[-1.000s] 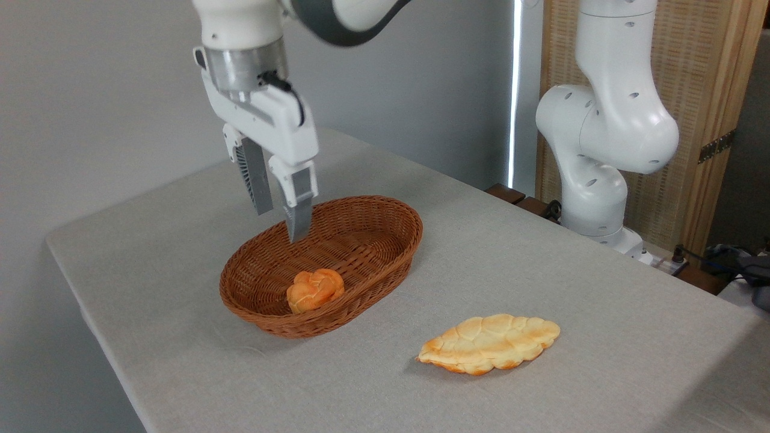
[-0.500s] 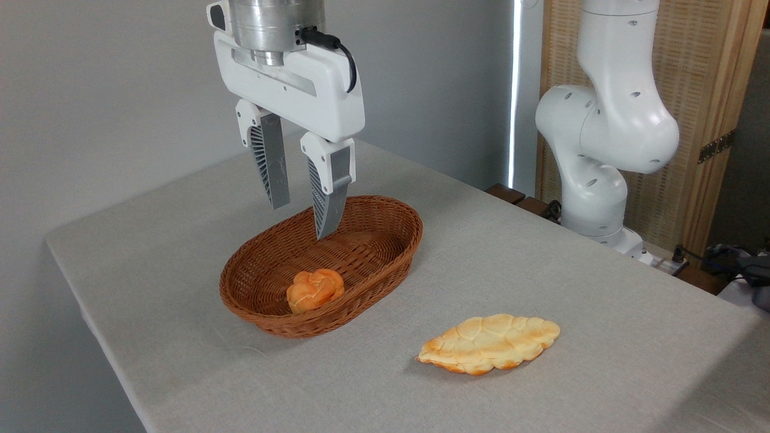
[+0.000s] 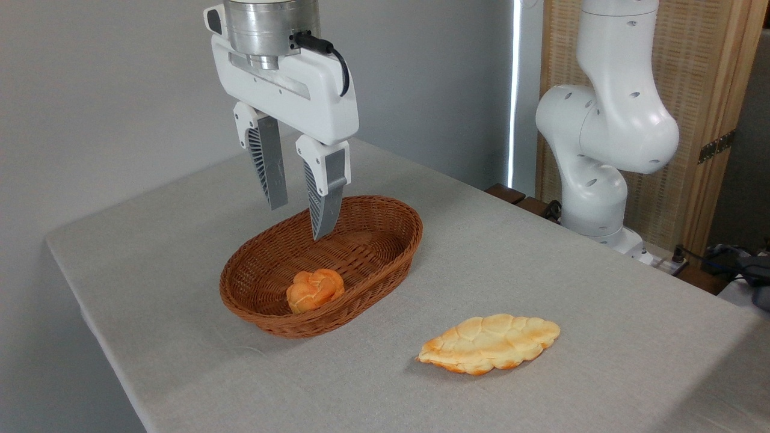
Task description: Put bread into the basket
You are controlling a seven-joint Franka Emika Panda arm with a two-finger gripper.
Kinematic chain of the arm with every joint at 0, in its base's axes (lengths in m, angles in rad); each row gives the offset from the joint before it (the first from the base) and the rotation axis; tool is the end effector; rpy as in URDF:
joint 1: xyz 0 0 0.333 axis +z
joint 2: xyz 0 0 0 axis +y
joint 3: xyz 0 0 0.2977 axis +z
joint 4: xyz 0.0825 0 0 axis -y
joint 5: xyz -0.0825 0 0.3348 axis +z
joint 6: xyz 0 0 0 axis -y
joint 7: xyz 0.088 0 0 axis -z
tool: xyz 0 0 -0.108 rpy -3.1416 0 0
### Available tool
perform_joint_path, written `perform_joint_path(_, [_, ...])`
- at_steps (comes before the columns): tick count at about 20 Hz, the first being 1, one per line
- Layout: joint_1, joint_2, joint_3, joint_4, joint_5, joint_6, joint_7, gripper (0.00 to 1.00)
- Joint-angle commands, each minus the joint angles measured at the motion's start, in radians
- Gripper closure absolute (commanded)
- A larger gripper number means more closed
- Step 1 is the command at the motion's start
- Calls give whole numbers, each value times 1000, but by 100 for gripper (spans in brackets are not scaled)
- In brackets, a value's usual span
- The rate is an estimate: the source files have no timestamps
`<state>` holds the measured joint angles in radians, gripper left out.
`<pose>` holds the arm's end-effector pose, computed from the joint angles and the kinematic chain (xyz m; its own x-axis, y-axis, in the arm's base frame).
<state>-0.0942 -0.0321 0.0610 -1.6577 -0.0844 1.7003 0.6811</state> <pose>0.5070 -0.0244 0.5964 0.7566 -0.6442 0.1118 -0.6499 -0.7598 0.0203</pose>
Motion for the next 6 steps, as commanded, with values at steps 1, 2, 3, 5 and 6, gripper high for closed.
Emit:
perform_joint_path(1, [-6,4,-1,13,-3,-24,-3,0])
perform_joint_path(2, [-6,3,-1,13,-3,-24,-2,0])
perform_joint_path(3, [-6,3,-1,13,-3,-24,-2,0])
perform_joint_path(5, [-6,3,-3,13,-3,-24,-3,0])
perform_joint_path(6, [-7,4,-3,13,-3,-24,-5,0])
